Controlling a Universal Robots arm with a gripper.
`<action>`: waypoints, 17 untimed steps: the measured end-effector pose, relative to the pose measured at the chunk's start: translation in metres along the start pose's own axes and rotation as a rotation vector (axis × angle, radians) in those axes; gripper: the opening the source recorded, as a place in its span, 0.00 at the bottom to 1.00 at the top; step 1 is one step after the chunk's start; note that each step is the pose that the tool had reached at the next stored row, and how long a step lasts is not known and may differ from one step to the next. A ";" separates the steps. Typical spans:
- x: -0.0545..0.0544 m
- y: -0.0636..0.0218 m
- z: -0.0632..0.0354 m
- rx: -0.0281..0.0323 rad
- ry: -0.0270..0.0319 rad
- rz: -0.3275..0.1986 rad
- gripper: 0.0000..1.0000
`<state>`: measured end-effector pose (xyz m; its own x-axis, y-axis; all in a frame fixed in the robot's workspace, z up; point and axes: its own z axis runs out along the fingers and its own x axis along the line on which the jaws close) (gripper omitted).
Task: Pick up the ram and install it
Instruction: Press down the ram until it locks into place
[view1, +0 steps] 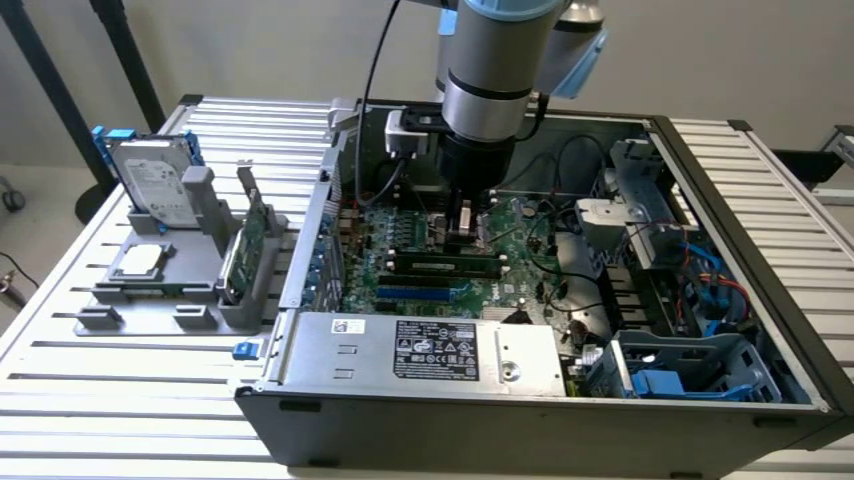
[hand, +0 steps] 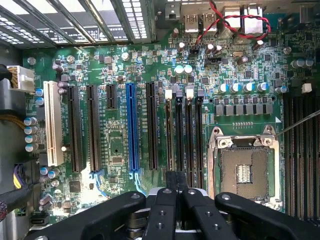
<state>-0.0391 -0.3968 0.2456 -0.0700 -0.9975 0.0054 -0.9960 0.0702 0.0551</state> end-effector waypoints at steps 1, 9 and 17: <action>0.000 0.0000 0.0000 0.0000 0.0001 0.000 0.11; 0.000 0.0000 0.0000 0.0000 0.0000 0.000 0.11; 0.000 0.0043 0.0058 0.0140 -0.0048 -0.010 0.11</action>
<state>-0.0437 -0.3968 0.2401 -0.0604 -0.9982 0.0002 -0.9973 0.0604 0.0412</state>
